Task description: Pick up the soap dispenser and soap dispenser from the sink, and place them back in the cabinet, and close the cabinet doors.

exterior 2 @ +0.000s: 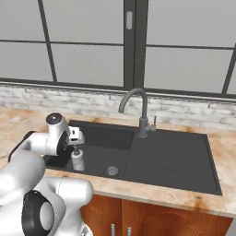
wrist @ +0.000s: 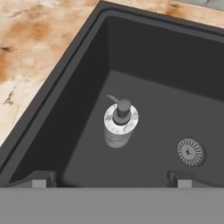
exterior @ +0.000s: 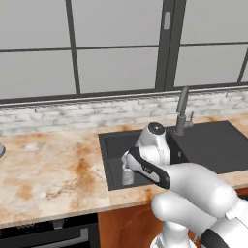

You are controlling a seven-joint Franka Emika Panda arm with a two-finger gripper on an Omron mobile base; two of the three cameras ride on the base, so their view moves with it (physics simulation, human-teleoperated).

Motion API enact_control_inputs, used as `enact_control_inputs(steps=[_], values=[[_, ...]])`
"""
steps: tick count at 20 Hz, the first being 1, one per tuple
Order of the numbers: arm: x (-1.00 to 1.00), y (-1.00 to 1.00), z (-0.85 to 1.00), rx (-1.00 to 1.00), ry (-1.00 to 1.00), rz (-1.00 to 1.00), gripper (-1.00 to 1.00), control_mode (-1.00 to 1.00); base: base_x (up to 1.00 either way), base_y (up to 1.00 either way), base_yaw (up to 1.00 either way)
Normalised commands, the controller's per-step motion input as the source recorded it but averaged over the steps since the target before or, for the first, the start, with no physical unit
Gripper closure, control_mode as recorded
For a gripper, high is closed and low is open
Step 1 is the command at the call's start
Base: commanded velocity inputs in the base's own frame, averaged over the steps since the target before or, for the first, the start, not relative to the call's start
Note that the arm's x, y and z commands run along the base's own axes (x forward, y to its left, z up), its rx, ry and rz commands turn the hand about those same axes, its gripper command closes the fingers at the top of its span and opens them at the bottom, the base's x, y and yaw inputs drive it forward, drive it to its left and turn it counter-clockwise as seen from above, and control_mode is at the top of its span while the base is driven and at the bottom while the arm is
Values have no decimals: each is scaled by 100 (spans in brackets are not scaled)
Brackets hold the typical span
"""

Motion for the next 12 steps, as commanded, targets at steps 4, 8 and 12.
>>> enact_control_inputs(steps=[4, 8, 12], values=[[18, 0, -33, 0, 0, 0, -100, -100, 0, 0, 0], [19, 0, -32, 0, 0, 0, -100, -100, 0, 0, 0], [20, 0, -30, 0, 0, 0, -100, -100, 0, 0, 0]])
